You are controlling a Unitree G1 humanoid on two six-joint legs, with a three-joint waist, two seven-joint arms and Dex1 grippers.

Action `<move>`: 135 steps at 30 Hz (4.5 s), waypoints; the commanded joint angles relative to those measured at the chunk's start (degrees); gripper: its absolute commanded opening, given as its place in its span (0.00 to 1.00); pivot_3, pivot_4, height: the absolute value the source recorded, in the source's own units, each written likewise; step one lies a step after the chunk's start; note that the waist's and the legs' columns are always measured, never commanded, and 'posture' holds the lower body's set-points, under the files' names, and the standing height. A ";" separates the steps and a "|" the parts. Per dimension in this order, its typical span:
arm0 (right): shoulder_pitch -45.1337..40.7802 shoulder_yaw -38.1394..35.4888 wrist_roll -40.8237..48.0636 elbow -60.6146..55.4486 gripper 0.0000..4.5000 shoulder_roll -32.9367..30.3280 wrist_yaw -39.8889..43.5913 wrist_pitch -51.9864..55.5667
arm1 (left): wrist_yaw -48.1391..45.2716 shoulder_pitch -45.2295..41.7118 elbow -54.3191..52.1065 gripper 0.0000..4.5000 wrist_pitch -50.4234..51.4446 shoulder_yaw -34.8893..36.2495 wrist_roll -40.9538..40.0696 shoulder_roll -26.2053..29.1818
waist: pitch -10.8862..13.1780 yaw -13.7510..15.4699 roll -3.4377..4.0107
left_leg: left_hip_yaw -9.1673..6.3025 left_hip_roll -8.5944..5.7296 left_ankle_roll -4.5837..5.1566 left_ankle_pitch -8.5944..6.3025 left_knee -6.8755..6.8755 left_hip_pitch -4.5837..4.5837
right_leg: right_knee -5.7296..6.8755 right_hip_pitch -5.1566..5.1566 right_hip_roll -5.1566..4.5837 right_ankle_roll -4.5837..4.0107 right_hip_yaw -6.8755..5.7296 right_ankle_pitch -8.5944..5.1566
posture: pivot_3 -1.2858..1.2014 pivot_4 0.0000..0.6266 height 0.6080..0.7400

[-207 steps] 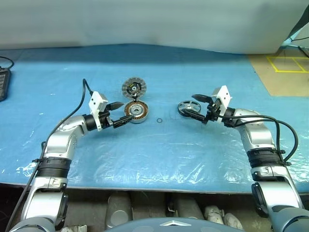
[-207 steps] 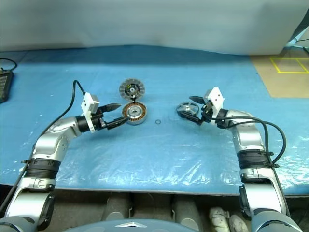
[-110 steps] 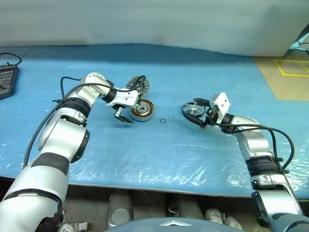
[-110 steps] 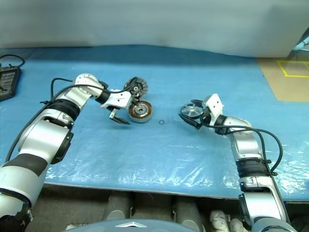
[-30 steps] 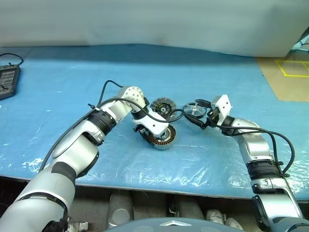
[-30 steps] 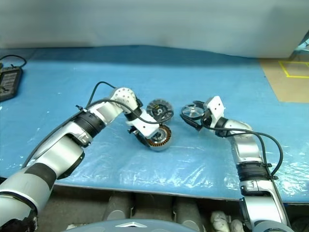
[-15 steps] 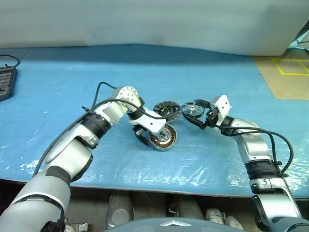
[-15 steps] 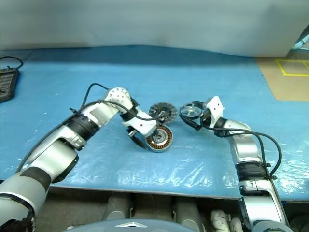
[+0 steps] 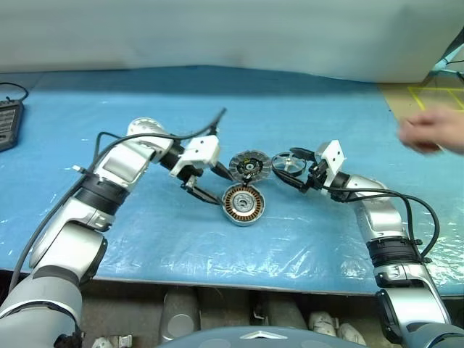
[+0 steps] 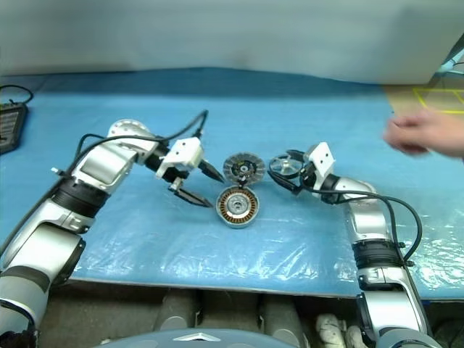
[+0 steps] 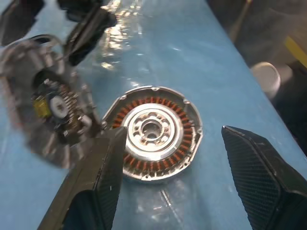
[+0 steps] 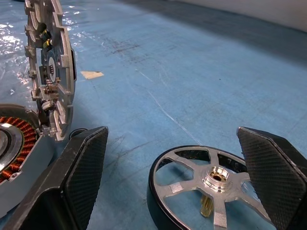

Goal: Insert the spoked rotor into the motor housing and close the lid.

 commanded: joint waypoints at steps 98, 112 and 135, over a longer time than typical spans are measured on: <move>4.66 -2.07 2.54 -8.29 1.00 0.09 -2.78 1.86 | 21.80 -27.73 61.84 0.73 -49.01 -3.66 39.54 -8.93 | 0.03 0.62 -0.05 | -0.23 -0.05 0.00 0.02 0.28 -0.14 | 0.21 0.00 -0.05 0.15 -0.10 0.10 | 0.52 0.24 1.00; 5.33 -1.89 2.85 -9.96 1.00 0.29 -3.63 2.88 | 20.30 -26.97 62.01 0.73 -50.19 -4.28 40.74 -10.97 | 0.03 0.66 -0.06 | -0.23 -0.05 0.00 0.02 0.27 -0.14 | 0.21 0.00 -0.06 0.16 -0.11 0.10 | 0.52 0.24 1.00; 5.91 -2.21 2.96 -11.57 1.00 0.24 -4.78 3.40 | 21.47 -24.12 63.55 0.47 -45.79 -8.88 46.22 -14.03 | 0.01 0.71 -0.04 | -0.23 -0.08 -0.01 0.00 0.23 0.32 | 0.13 0.47 -0.10 0.04 -0.10 0.02 | 0.52 0.24 1.00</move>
